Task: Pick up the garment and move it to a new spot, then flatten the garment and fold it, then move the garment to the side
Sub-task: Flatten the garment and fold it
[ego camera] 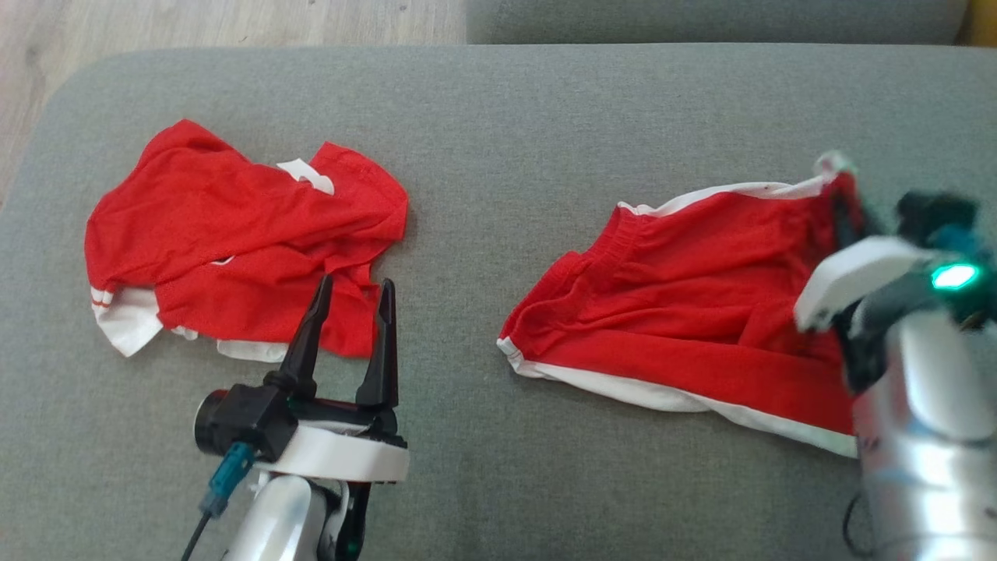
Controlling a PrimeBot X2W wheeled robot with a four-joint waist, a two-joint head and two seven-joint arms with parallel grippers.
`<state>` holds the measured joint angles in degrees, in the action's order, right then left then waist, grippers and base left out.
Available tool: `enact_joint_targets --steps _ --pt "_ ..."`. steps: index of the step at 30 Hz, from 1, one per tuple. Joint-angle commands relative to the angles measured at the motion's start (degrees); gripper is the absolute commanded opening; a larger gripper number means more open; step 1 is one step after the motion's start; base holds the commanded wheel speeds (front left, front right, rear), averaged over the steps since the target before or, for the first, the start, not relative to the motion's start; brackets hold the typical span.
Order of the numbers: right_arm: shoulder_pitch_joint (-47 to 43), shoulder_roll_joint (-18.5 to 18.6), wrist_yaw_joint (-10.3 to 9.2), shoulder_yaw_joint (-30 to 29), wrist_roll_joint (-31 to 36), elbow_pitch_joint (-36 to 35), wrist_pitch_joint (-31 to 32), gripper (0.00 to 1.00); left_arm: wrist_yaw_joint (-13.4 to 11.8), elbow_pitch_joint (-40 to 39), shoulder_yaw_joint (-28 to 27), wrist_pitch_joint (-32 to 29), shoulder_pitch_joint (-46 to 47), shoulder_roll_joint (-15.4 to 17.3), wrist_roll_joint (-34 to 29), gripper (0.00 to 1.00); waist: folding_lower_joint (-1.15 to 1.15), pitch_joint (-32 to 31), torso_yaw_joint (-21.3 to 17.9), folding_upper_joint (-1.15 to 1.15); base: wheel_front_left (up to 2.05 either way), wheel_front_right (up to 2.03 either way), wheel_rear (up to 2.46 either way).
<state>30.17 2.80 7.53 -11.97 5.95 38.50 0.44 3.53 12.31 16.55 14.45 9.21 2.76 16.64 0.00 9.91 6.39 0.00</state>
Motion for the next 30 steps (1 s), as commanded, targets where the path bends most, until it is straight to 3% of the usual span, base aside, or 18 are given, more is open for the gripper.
enact_joint_targets --steps 1,10,18,19,20,24,30 --pt "3.53 0.09 -0.04 0.56 0.57 -2.3 -0.14 0.0 -0.16 -1.72 -1.67 0.55 1.74 0.11 0.2 1.0 0.0 0.05 -0.05 0.0 0.0 0.0 0.0" --pt "13.69 5.44 -0.04 -3.1 0.07 2.18 2.45 0.0 -0.02 -1.93 -0.39 0.55 2.97 0.11 0.81 1.0 0.0 2.16 1.64 0.0 0.0 0.0 0.0" --pt "21.68 11.7 -0.04 -5.29 1.94 10.06 -0.54 0.0 -0.1 -1.84 -0.02 0.55 4.36 0.11 1.27 1.0 0.0 4.01 4.16 0.0 0.0 0.0 0.0" --pt "22.25 12.33 -0.04 -5.73 2.95 10.99 -0.94 0.92 -0.11 -1.82 -0.04 0.55 4.44 0.11 1.29 1.0 0.0 4.05 4.28 0.0 0.0 0.0 0.0" --pt "22.69 12.78 -0.04 -6.14 4.04 12.01 -1.08 1.0 -0.13 -1.79 -0.06 0.55 4.48 0.11 1.31 1.0 0.0 4.02 4.32 0.0 0.0 0.0 0.0" --pt "23.66 12.67 -0.04 -7.42 7.42 14.53 -3.59 1.0 -0.42 -1.83 -0.62 0.55 4.35 0.11 1.24 1.0 0.0 3.27 3.5 0.0 0.0 0.0 0.0" --pt "21.66 8.12 -0.04 -6.2 7.88 15.0 -11.08 1.0 -0.38 -2.26 -2.09 0.55 3.53 0.11 0.52 1.0 0.0 0.62 0.12 0.0 0.0 0.0 0.0"
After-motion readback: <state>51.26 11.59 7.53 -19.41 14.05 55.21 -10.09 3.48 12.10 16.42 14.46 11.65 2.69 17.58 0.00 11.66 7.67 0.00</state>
